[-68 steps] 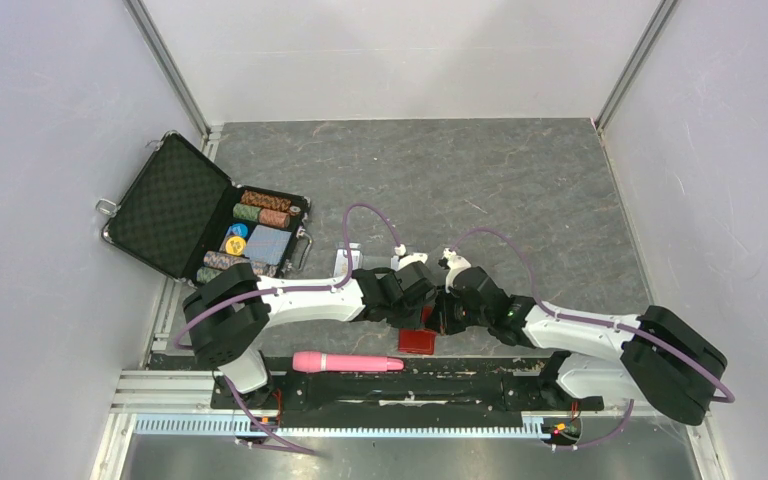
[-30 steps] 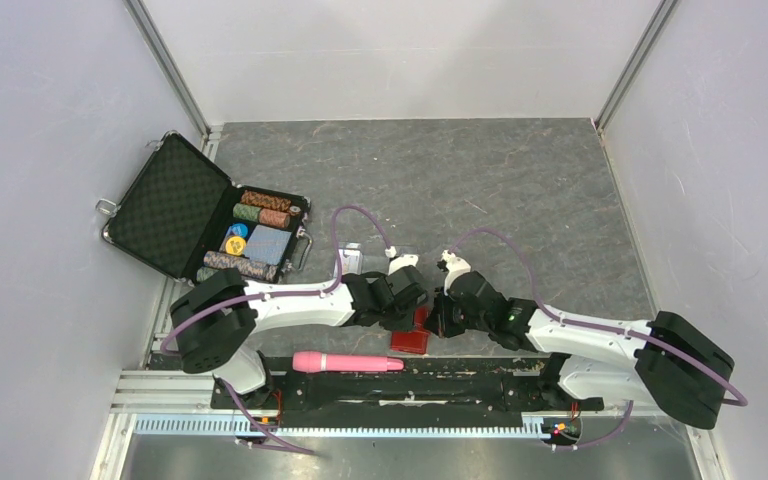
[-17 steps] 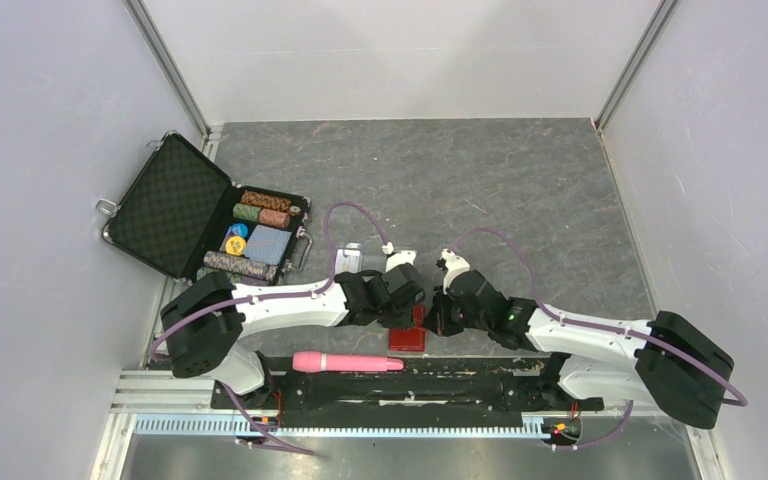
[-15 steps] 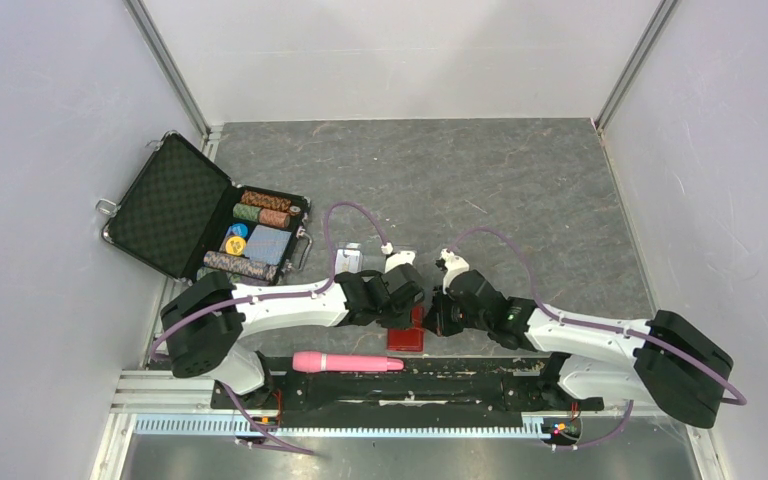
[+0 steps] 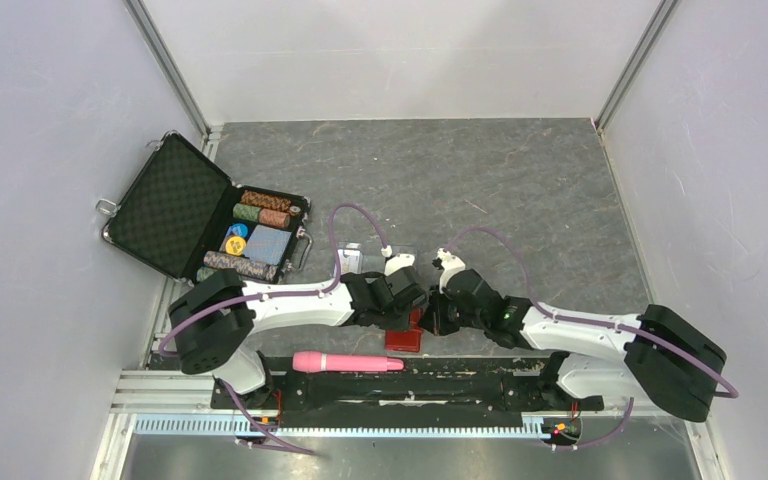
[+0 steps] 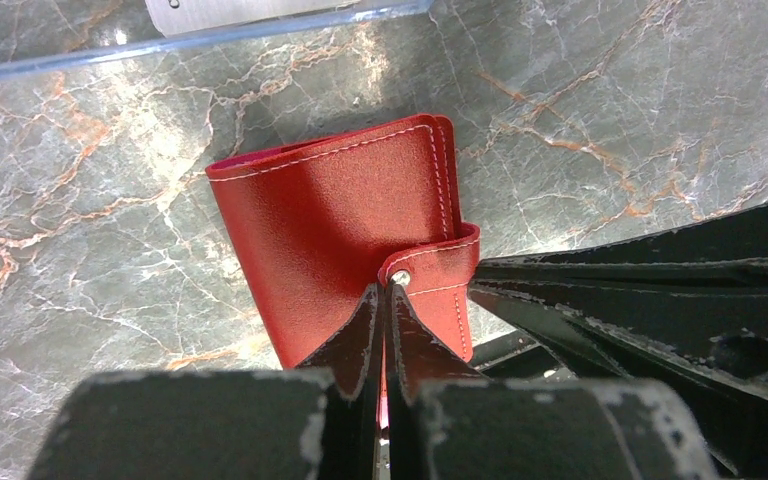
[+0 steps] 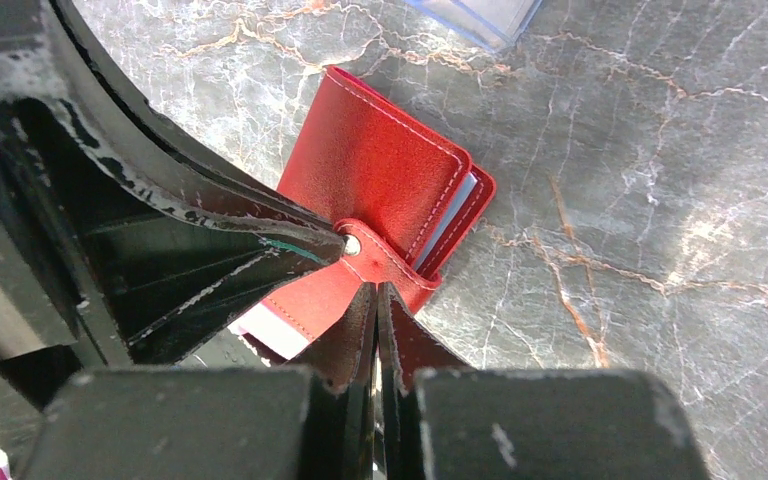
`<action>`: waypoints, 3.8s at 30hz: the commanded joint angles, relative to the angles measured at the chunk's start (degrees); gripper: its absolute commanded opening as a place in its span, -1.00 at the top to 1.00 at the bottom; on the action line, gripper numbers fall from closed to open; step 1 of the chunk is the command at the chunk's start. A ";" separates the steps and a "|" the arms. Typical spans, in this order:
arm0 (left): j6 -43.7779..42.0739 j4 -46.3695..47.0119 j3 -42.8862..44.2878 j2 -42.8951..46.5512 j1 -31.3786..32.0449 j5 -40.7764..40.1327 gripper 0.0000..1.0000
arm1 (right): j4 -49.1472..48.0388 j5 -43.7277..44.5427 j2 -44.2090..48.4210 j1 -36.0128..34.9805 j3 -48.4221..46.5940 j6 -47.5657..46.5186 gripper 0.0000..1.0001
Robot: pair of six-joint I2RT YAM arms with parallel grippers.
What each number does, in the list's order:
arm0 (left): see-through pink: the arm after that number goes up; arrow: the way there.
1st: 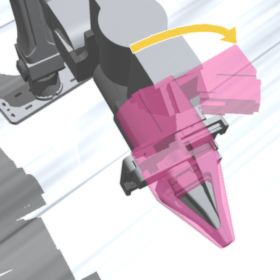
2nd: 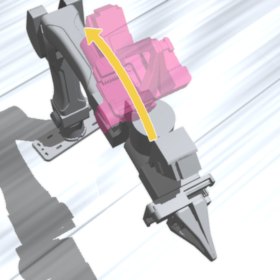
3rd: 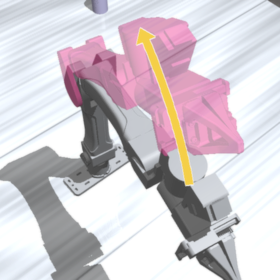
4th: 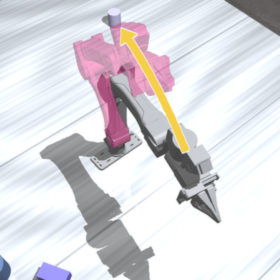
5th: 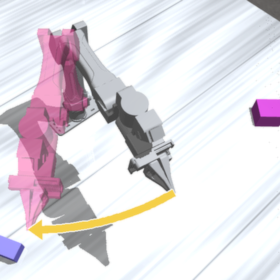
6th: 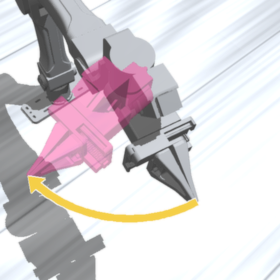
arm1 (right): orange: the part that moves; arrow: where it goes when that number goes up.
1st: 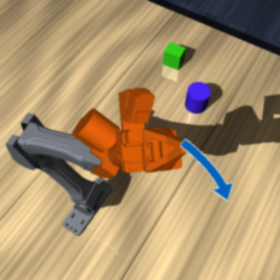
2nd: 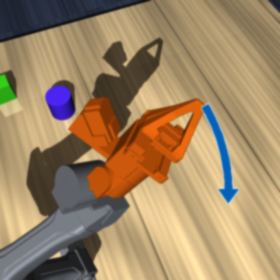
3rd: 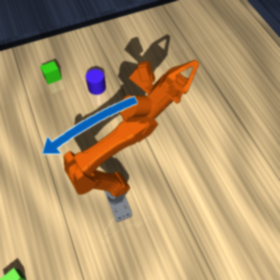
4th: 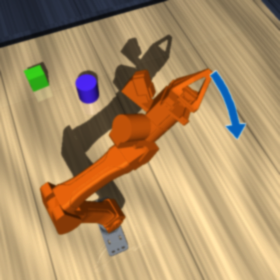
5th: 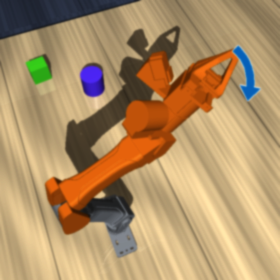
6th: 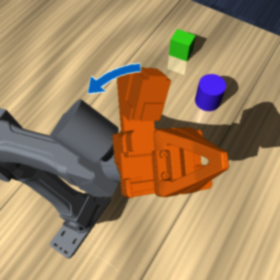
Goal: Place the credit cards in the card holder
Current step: Close the card holder at the center of the board, then reset both arms
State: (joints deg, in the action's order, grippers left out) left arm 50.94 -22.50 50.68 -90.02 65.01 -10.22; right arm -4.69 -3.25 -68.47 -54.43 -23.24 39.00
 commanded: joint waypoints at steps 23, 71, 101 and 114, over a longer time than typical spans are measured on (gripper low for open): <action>3.83 4.60 -5.71 -4.47 -2.77 2.00 0.96 | -2.99 -1.24 -12.73 -0.39 -2.64 1.63 1.00; -29.59 20.28 -20.20 36.63 -70.81 22.03 -1.00 | -7.25 16.73 12.46 51.28 7.61 -31.34 -0.96; -52.04 87.64 -36.44 4.40 -56.66 -9.20 -1.00 | -76.74 8.96 -10.09 50.75 28.57 -50.60 -0.96; -51.75 85.74 -36.35 5.32 -56.75 -8.08 -1.00 | -75.64 11.16 -10.33 50.74 27.74 -49.45 -0.96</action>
State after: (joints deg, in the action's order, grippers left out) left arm 0.75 59.33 13.85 -84.44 8.43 -16.95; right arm -77.56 8.64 -78.72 -3.60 -0.54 -9.63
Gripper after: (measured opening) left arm 0.997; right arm 0.979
